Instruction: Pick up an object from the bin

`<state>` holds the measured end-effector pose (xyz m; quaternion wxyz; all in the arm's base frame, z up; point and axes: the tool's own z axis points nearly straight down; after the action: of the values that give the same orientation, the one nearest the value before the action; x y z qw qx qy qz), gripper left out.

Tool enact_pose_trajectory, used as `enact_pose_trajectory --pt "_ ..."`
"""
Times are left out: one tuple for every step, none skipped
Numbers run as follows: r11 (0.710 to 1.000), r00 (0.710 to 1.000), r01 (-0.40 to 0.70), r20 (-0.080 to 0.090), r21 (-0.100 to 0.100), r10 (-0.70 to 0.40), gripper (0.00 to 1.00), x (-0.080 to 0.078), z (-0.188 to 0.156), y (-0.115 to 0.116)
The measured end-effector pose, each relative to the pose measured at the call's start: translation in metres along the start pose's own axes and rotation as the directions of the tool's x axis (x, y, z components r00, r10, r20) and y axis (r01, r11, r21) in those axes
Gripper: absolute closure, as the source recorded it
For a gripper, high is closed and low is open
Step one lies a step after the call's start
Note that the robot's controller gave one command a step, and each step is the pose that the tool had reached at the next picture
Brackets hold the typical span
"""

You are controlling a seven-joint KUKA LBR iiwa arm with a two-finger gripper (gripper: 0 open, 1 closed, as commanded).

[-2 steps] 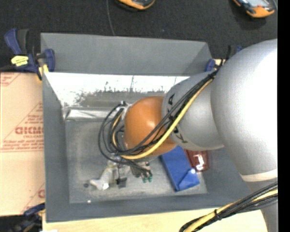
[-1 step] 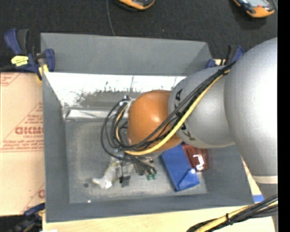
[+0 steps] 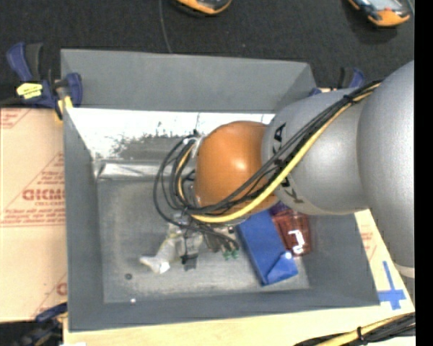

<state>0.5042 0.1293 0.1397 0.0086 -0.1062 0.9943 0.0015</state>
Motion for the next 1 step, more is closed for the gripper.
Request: enact_pose_trajectory --pt "1.0 1.0 -0.001 -0.007 0.0 0.001 1.0 0.0009 -0.0206 -0.0002"
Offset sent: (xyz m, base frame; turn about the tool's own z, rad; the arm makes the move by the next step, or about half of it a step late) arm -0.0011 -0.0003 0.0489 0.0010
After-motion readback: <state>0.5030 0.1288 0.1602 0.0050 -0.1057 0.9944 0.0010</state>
